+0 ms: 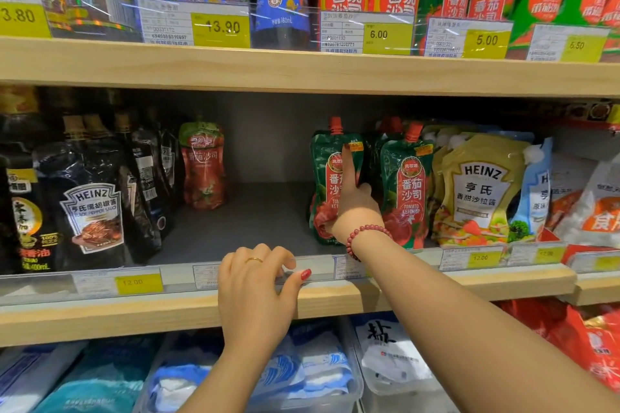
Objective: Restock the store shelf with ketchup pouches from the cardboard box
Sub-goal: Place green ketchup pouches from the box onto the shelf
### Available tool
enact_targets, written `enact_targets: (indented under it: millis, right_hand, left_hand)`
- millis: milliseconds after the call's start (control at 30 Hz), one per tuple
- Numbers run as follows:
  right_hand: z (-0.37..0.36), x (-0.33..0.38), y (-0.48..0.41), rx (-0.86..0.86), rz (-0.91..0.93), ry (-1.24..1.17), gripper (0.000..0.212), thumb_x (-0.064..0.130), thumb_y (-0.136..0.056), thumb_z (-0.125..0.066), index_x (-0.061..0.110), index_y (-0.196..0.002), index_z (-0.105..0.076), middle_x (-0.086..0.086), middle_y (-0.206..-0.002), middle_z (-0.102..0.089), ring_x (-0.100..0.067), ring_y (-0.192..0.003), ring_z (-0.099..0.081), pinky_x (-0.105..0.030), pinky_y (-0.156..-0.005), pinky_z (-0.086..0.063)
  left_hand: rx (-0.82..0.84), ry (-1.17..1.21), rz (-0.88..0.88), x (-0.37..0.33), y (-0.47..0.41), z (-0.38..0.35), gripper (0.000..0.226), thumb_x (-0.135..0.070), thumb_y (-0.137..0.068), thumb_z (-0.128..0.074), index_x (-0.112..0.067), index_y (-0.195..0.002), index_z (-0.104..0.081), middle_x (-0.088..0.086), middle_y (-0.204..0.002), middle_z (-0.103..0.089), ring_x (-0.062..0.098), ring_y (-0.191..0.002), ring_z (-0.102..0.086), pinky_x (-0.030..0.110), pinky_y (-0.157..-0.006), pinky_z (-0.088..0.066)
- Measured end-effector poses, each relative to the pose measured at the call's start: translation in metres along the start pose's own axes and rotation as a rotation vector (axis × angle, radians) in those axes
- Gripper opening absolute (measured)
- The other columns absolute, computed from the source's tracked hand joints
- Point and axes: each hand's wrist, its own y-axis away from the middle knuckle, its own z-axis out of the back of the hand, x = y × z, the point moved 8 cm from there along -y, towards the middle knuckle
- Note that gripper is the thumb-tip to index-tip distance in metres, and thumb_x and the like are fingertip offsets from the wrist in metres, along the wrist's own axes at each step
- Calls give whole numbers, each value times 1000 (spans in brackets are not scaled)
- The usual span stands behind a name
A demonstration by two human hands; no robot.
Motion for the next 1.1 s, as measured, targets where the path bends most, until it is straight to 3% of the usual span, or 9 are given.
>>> enact_targets:
  millis: [200, 733, 1000, 1100]
  right_hand:
    - [-2, 0, -7, -6, 5, -38, 116, -3, -83, -60, 42, -136, 32, -22, -127, -41, -35, -94, -60, -46, -80, -53]
    - [-4, -2, -12, -3, 32, -70, 132, -4, -72, -70, 45, -132, 36, -25, -133, -37, -35, -95, -61, -44, -77, -54]
    - [10, -3, 2, 34, 16, -65, 118, 6, -79, -69, 44, -139, 25, -23, -142, -30, -33, -98, -60, -32, -65, -43]
    - [29, 2, 30, -9, 118, -143, 107, 18, -80, -69, 39, -144, 14, -19, -131, -41, -32, -97, -59, -33, -72, -48]
  left_hand:
    - [1, 15, 3, 0, -1, -1, 20, -46, -72, -72, -36, -73, -55, -18, -63, -44, 10, -68, -38, 26, -71, -21]
    - [-10, 4, -18, 0, -1, -3, 18, -45, -74, -72, -34, -74, -58, -17, -65, -47, 11, -71, -40, 24, -73, -19]
    - [-11, -18, -44, 1, -2, -3, 18, -47, -76, -69, -33, -77, -58, -16, -67, -44, 11, -72, -39, 24, -74, -19]
    - [-20, -22, -59, 2, -3, -3, 17, -47, -77, -69, -32, -78, -59, -15, -68, -47, 12, -74, -40, 26, -74, -22]
